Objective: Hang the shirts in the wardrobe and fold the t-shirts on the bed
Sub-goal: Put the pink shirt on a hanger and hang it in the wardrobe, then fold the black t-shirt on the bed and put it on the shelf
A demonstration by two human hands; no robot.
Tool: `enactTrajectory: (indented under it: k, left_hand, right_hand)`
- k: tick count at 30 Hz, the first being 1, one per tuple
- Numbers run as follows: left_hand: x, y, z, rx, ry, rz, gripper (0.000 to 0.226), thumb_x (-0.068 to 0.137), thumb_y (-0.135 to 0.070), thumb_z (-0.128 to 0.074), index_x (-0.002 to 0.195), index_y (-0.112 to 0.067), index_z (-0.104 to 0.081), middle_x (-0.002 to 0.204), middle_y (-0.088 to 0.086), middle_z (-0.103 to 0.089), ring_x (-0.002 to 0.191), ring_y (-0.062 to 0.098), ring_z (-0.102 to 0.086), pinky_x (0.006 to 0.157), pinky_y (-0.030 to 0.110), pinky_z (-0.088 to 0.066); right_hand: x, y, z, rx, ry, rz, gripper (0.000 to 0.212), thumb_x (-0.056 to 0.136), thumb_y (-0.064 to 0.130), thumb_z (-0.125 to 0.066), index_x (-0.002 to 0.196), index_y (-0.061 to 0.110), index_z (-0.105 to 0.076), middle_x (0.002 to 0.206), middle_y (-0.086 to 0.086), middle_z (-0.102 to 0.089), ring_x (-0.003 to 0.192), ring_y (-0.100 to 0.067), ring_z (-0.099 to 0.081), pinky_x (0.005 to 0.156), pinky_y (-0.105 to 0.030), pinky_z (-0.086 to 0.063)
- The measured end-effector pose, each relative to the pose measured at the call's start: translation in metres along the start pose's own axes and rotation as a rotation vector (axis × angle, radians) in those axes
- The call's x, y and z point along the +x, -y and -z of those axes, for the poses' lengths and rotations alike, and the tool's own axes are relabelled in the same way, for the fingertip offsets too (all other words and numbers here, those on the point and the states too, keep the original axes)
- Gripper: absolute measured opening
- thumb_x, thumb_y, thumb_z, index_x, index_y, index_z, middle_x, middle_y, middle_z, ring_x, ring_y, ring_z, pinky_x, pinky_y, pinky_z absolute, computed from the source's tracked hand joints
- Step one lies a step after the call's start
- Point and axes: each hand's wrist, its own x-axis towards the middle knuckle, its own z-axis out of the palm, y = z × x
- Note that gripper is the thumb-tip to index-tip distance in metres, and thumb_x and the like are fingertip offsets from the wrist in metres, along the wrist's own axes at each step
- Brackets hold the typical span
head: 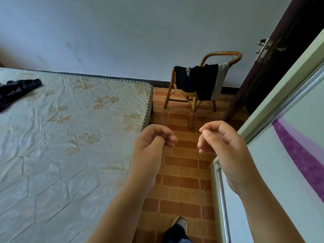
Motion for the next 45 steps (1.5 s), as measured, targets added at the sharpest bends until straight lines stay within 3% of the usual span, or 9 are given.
enactTrajectory:
  k: [3,8,16,21,30,41,45]
  left_hand:
    - [0.046,-0.004,-0.056,0.039,0.085,-0.019,0.036,0.089,0.013,-0.035,0.079,-0.011,-0.061,0.067,-0.002,-0.065,0.060,0.000,-0.058,0.055,0.008,-0.042]
    - [0.096,0.001,-0.101,0.003,0.206,0.057,0.036,0.091,0.010,-0.036,0.079,-0.013,-0.061,0.067,-0.003,-0.065,0.064,0.005,-0.060,0.056,0.010,-0.044]
    - [0.203,0.025,-0.107,-0.009,0.112,0.188,0.036,0.091,0.010,-0.036,0.076,-0.013,-0.060,0.064,-0.005,-0.066,0.060,0.003,-0.058,0.059,0.019,-0.040]
    - [0.291,0.032,-0.107,-0.020,0.129,0.160,0.036,0.089,0.013,-0.035,0.076,-0.009,-0.060,0.062,-0.003,-0.065,0.059,0.004,-0.059,0.055,0.011,-0.044]
    - [0.466,0.027,-0.095,-0.040,0.101,0.146,0.032,0.087,0.014,-0.036,0.080,-0.005,-0.061,0.067,0.001,-0.065,0.060,0.004,-0.060,0.054,0.010,-0.044]
    - [0.577,0.072,-0.165,0.105,0.248,0.264,0.031,0.092,0.008,-0.038,0.081,-0.009,-0.060,0.070,0.000,-0.065,0.064,0.005,-0.060,0.061,0.012,-0.048]
    - [0.612,0.082,-0.206,0.121,0.288,0.288,0.031,0.092,0.009,-0.037,0.081,-0.011,-0.060,0.068,-0.002,-0.064,0.061,0.002,-0.058,0.056,0.009,-0.044]
  right_hand:
    - [0.044,-0.009,0.038,-0.038,-0.053,-0.006,0.005,0.090,0.025,-0.057,0.086,0.023,-0.057,0.067,0.013,-0.063,0.070,-0.006,-0.062,0.061,-0.011,-0.050]
    - [0.096,-0.034,0.064,-0.022,-0.087,-0.088,0.015,0.093,0.014,-0.049,0.085,0.023,-0.058,0.066,0.014,-0.062,0.069,-0.002,-0.061,0.059,-0.009,-0.049]
    - [0.192,-0.073,0.056,0.001,-0.006,-0.184,0.014,0.093,0.011,-0.050,0.086,0.019,-0.058,0.062,0.014,-0.062,0.063,-0.002,-0.060,0.059,-0.010,-0.048]
    - [0.274,-0.098,0.045,0.016,-0.046,-0.249,0.015,0.095,0.011,-0.049,0.085,0.016,-0.059,0.058,0.012,-0.061,0.058,-0.002,-0.058,0.058,-0.010,-0.048]
    - [0.469,-0.084,-0.005,0.002,0.023,-0.135,0.014,0.095,0.013,-0.049,0.085,0.019,-0.057,0.058,0.013,-0.060,0.061,-0.003,-0.058,0.063,-0.013,-0.050]
    - [0.569,-0.144,0.056,0.103,-0.278,-0.417,0.016,0.095,0.011,-0.049,0.084,0.015,-0.061,0.063,0.003,-0.060,0.064,-0.012,-0.058,0.067,-0.026,-0.050]
    - [0.615,-0.172,0.089,0.154,-0.296,-0.463,0.017,0.095,0.009,-0.048,0.083,0.014,-0.060,0.061,0.003,-0.060,0.061,-0.012,-0.056,0.067,-0.028,-0.048]
